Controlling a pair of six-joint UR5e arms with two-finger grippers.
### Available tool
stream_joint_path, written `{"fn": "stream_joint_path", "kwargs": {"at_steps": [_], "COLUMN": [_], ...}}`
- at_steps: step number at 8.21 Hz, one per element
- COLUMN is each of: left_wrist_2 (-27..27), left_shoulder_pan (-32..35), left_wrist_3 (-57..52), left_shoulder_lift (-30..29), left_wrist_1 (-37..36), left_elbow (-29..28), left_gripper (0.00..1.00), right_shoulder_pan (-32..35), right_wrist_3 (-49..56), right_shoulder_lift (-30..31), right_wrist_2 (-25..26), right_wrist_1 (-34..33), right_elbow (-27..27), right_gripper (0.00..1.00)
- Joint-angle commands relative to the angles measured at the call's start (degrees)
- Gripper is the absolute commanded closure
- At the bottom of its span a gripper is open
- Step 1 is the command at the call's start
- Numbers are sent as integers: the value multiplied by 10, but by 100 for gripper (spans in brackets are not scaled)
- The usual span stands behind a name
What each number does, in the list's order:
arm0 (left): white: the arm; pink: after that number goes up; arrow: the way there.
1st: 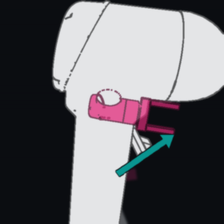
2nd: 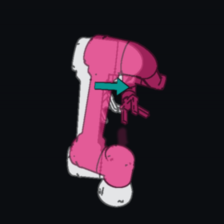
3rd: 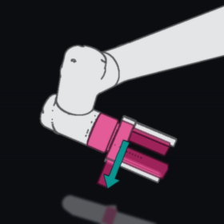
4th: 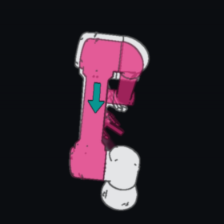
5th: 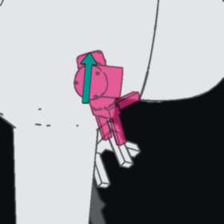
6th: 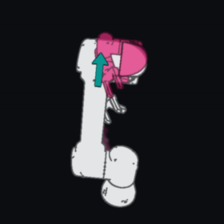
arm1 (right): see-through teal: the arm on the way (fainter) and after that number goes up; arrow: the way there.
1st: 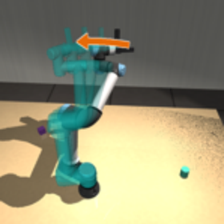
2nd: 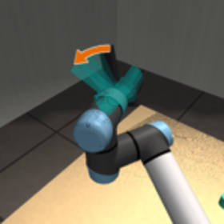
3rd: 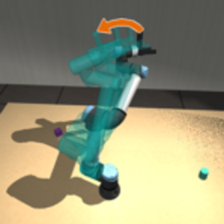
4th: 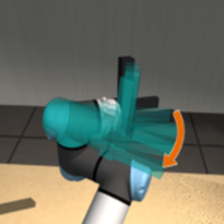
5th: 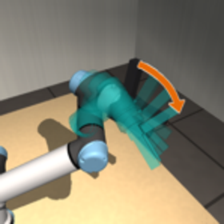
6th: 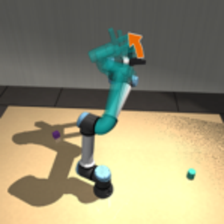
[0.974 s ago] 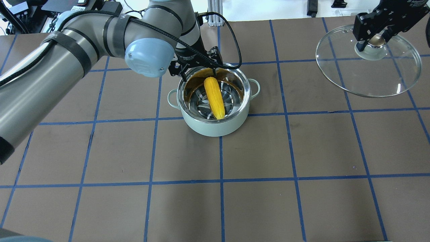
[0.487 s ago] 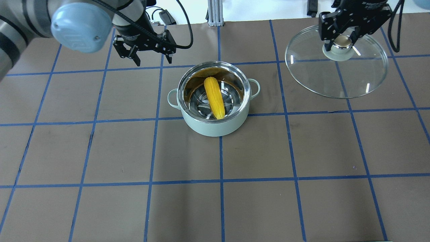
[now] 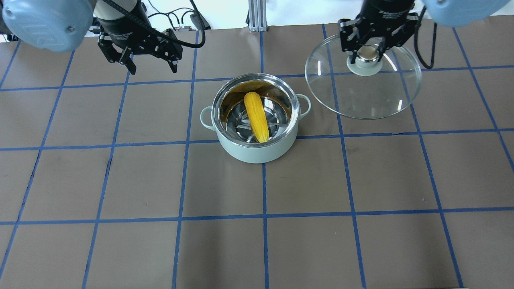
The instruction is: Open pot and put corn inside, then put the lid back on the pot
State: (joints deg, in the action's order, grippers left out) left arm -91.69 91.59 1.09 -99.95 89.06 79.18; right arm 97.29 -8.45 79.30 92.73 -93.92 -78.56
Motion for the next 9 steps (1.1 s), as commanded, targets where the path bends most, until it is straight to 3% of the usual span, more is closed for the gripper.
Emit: {"fn": "stream_joint_path", "kwargs": {"at_steps": [1,5,9], "left_wrist_2": [-45,-18,-19], "left_shoulder_pan": [-1,0,1], "left_wrist_3": [-7,1,-2], "left_shoulder_lift": [12,13,14], "left_wrist_1": [36,32,32], "left_elbow": [-21,-20,-20], "left_gripper": [0,0,0], "right_shoulder_pan": [94,139,148], "right_wrist_3": [-113,-197,-206], "right_shoulder_lift": [-69,-117,-155], "right_wrist_2": [-18,-36,-34], "right_wrist_1": [-72,-125,-162], "right_elbow": [24,25,24], "right_gripper": [93,93,94]}}
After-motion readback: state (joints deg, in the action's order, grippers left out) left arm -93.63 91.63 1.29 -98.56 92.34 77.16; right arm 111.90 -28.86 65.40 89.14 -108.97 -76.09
